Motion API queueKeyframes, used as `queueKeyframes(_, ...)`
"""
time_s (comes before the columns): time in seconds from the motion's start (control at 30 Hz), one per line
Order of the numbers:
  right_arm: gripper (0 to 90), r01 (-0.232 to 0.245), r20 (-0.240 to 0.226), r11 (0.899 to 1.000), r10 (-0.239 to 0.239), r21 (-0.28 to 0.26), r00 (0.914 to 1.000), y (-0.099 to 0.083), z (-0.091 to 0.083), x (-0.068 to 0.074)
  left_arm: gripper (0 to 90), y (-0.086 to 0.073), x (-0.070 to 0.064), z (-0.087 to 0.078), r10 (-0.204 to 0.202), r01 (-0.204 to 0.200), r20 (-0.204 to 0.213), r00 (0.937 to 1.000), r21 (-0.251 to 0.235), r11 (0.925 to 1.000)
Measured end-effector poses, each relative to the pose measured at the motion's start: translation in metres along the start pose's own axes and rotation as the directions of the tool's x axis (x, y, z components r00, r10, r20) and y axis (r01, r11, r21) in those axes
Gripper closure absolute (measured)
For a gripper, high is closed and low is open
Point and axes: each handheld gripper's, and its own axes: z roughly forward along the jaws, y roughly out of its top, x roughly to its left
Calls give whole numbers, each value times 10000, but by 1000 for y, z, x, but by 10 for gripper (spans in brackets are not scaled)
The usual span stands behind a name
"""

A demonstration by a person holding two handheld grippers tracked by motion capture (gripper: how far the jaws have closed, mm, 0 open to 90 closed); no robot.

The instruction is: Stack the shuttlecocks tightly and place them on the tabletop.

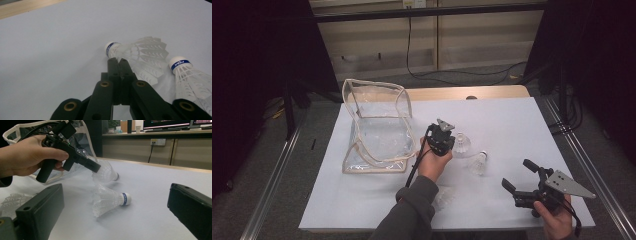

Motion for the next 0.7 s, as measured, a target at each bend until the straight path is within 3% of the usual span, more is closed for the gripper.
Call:
queueKeyframes(0.17, 4, 9, -37, 10000, -9, 22, 10000, 0, 0, 1, 900, 1, 1, 0, -139, 139, -82, 9999, -2, 9999)
queueKeyframes(0.27, 4, 42, -42, 10000, -42, 40, 10000, 0, 0, 1, 900, 2, 1, 2, -381, 382, 78, 9992, -60, 9993)
queueKeyframes(0.6, 3, 5, -53, 10000, -5, 11, 10000, 0, 1, 1, 900, 14, -4, 10, -338, 343, 185, 9993, -281, 9990)
queueKeyframes(0.63, 4, 5, -50, 10000, -5, 10, 10000, 0, 0, 1, 900, 14, -5, 11, -167, 169, 84, 9998, -254, 9995)
queueKeyframes(0.7, 3, -25, -63, 10000, 25, -8, 10000, 0, 0, 1, 900, 14, -5, 13, -293, 296, 150, 9995, -245, 9993)
